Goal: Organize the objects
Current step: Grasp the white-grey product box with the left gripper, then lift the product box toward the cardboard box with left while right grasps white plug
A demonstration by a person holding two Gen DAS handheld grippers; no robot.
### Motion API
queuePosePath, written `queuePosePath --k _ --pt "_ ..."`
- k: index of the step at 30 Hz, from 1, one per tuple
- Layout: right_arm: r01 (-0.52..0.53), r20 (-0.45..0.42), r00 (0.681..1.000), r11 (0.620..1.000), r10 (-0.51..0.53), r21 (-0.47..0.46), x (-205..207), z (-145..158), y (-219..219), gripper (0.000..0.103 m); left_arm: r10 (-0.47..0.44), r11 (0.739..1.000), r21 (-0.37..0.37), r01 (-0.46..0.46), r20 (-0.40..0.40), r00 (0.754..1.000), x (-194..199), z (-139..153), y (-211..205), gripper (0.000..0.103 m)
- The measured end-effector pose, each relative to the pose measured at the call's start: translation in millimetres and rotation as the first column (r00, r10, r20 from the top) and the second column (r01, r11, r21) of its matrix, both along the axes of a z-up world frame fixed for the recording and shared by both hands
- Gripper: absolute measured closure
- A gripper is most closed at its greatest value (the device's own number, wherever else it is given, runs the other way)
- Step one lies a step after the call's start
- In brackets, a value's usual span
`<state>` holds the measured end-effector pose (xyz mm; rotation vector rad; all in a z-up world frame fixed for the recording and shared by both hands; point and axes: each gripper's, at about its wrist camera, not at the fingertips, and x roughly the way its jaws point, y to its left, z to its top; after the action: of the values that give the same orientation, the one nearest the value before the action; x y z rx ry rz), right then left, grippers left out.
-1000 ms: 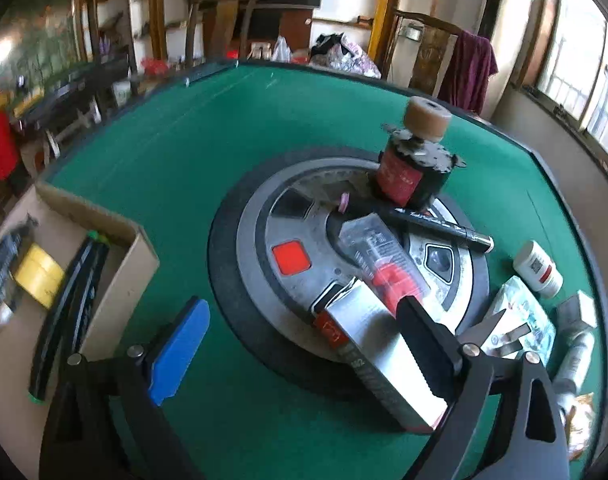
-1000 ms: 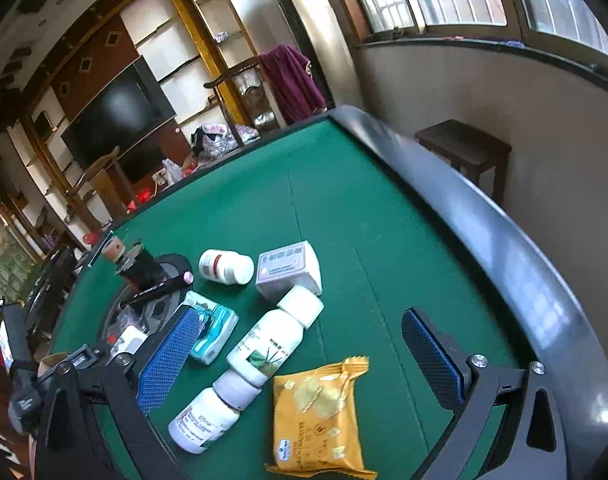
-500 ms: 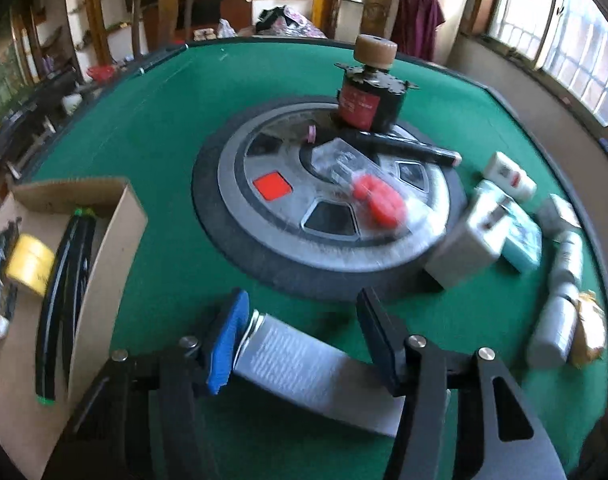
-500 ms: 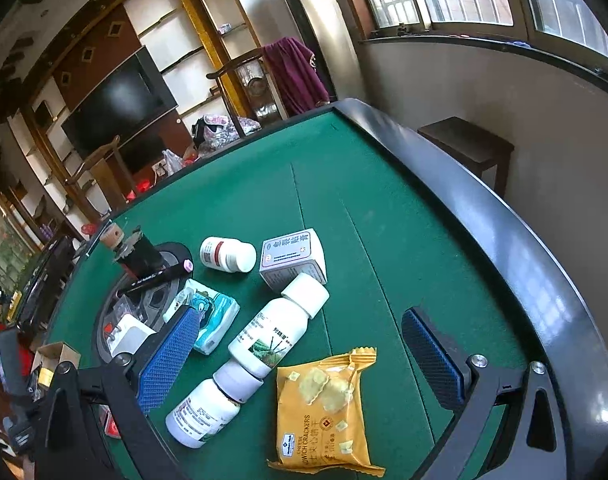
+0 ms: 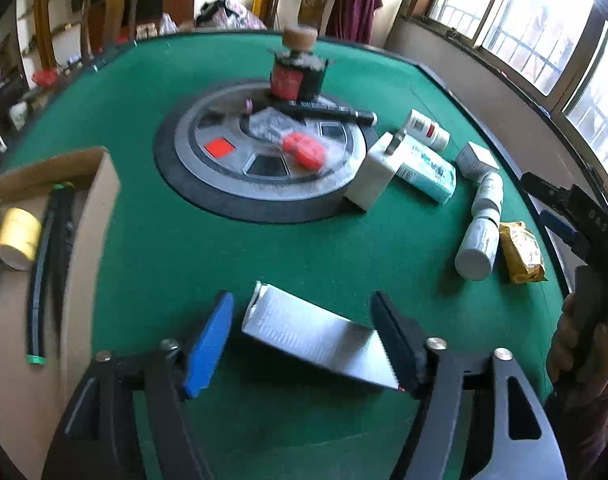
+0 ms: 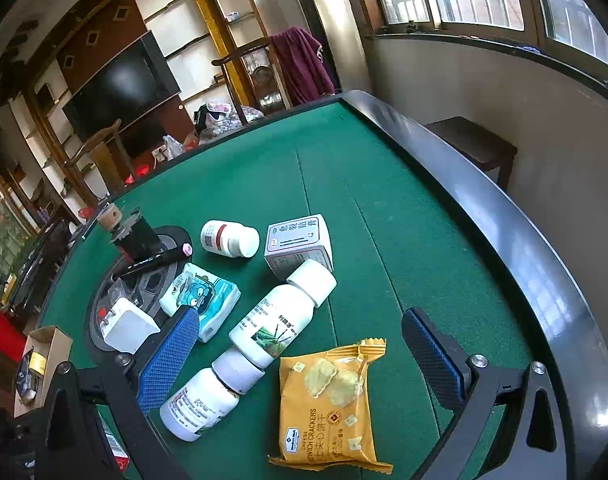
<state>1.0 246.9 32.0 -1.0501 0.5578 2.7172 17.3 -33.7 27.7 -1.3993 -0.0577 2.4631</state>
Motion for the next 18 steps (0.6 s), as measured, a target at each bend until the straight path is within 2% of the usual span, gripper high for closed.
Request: queuePosePath --k 1,4,6,8,10,13,14,15,18 --pt "0.000 -0.001 1.000 1.000 0.000 0.001 0.6 0.1 -0.2 0.000 0.001 1.000 0.026 -0.001 -0.019 1.000 4.2 5.7 -3.7 0.027" --pt "-0.001 -0.004 1.000 1.000 0.001 -0.001 1.1 0.5 -0.4 0.000 0.020 0.998 0.055 -0.018 -0.033 0.999 13.6 14.2 -15.4 0.022" --pt "-0.002 -0.003 1.000 1.000 0.002 -0.004 1.2 0.4 -0.3 0.000 0.084 0.995 0.054 -0.084 0.000 0.996 18.5 14.9 -24.0 0.021" --pt "-0.002 -0.001 1.000 1.000 0.002 -0.004 1.1 0.3 -1.2 0.000 0.177 0.978 0.097 -0.184 0.077 0.981 23.3 8.1 -31.6 0.019" --pt "-0.004 0.001 1.000 1.000 0.004 -0.005 0.7 0.0 -2.3 0.000 0.228 0.960 0.131 -0.246 0.135 0.964 23.9 0.4 -32.7 0.018" --pt "-0.012 0.000 1.000 1.000 0.012 0.006 1.0 0.7 -6.2 0.000 0.305 0.942 0.097 -0.323 0.159 0.939 18.2 -7.9 -23.2 0.018" --pt "-0.013 -0.002 1.000 1.000 0.013 0.013 1.5 1.3 -7.3 0.000 0.308 0.942 0.083 -0.326 0.172 0.936 15.5 -10.8 -17.6 0.018" --pt "-0.013 -0.005 1.000 1.000 0.014 0.023 2.0 2.0 -8.8 0.000 0.301 0.946 0.072 -0.317 0.175 0.937 13.5 -13.4 -11.1 0.013" --pt "-0.021 -0.010 1.000 0.999 0.021 0.040 2.4 3.0 -12.5 0.000 0.241 0.969 0.021 -0.245 0.116 0.964 13.4 -14.2 7.7 0.013"
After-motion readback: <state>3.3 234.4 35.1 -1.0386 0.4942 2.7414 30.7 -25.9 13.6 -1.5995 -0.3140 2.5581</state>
